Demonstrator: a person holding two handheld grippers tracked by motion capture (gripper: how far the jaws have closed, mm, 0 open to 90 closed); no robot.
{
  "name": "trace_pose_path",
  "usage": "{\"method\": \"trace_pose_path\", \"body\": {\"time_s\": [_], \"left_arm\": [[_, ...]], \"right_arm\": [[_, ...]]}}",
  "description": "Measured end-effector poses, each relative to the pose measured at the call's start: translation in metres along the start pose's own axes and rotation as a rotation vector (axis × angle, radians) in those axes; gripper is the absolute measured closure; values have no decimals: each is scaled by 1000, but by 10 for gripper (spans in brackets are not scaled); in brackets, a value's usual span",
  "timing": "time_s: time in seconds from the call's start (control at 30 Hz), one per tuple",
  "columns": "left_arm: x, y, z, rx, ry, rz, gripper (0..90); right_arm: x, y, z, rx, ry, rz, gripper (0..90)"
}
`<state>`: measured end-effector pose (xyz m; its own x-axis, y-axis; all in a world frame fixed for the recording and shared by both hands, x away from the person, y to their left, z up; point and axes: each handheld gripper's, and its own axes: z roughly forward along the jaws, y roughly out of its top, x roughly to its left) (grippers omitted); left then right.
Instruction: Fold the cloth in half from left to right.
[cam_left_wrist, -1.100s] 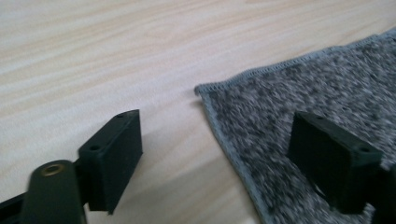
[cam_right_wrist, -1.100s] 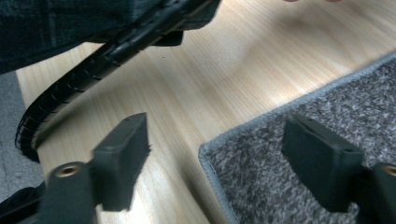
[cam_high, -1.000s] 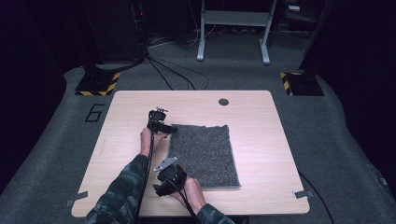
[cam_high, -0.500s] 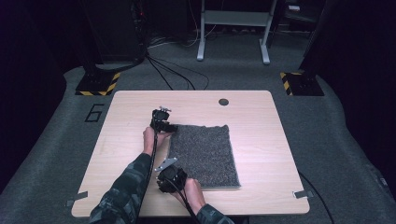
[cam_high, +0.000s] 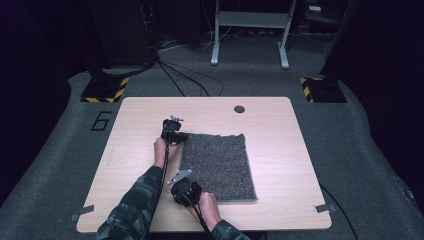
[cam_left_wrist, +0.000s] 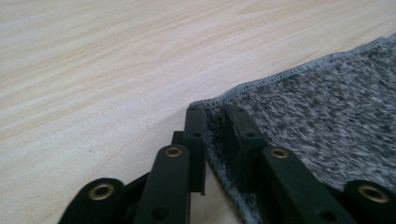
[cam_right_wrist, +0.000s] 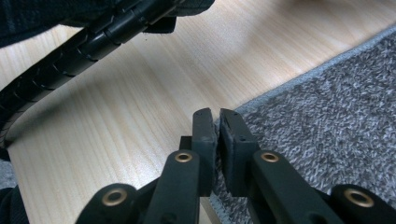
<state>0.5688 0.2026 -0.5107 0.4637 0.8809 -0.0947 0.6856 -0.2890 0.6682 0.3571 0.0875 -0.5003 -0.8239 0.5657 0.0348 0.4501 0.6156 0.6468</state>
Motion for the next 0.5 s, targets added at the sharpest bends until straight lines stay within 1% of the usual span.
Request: {"method": "trace_pose_path", "body": {"time_s": [0.07,0.1,0.13,0.17,0.2,0.23,0.27,0.33,0.37,0.43,0.47,0.5], "left_arm": [[-1,0,1,-1,1,13,841],[-1,0,1,-1,1,13,852],[-2,0,0,0,0,10,862],[-2,0,0,0,0,10,866],[-2,0,0,-3,6,11,871],[-3,-1,0,-2,8,5,875],[-4,-1,0,-6,11,5,878],[-5,-2,0,-5,13,8,881],[-6,-3,-1,-5,15,6,881],[-6,-3,-2,-3,22,7,882],[-6,-2,-3,-5,27,11,883],[-6,-2,-3,-5,27,11,883]], "right_arm": [[0,0,-1,1,1,0,865],[0,0,-1,1,1,0,865],[2,-1,-2,-19,-3,11,870],[1,-1,-4,1,9,-3,871],[2,-1,-5,-12,3,1,872],[1,-1,-6,-13,1,-17,873],[2,-1,-8,-20,-2,-2,874],[2,-1,-10,-23,2,-5,876],[1,-1,-14,-26,9,-2,877],[-1,-2,-16,-45,5,0,877],[-2,-2,-19,-40,8,21,878],[-2,-2,-19,-40,8,21,878]]}}
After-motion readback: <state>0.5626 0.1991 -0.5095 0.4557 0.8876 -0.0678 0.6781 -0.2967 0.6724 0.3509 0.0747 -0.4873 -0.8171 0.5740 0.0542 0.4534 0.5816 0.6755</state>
